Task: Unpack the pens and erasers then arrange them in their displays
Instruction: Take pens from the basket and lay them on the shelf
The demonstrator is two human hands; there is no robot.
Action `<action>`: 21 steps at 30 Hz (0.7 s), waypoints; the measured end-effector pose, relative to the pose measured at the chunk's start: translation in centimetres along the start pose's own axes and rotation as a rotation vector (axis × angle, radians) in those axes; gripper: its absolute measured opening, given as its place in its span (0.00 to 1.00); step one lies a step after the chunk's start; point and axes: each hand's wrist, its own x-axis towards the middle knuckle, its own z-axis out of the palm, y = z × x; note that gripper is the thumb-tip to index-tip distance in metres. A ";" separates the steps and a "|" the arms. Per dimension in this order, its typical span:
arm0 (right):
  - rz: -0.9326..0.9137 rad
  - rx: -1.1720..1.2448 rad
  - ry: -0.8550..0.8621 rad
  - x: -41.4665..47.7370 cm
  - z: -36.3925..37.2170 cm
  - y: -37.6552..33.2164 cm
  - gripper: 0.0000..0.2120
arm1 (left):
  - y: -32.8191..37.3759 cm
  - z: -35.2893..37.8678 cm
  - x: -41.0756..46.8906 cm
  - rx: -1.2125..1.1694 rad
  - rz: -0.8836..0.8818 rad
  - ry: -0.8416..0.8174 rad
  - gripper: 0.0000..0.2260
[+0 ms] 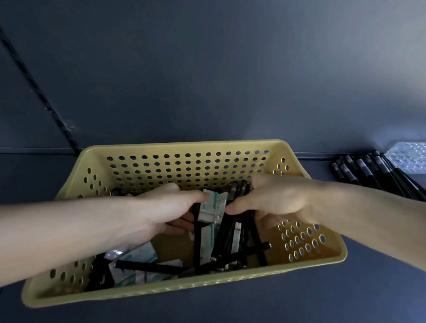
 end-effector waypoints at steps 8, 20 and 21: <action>0.075 0.462 0.010 1.5 2.1 -0.1 0.16 | 0.3 0.3 0.1 -0.126 -0.019 -0.017 0.21; 0.045 0.536 -0.183 1.8 2.2 -1.0 0.15 | 1.6 0.4 -1.1 -0.282 -0.011 -0.128 0.08; 0.046 0.553 -0.173 1.7 2.1 -1.0 0.14 | 1.8 0.6 -1.4 -0.295 -0.019 -0.123 0.09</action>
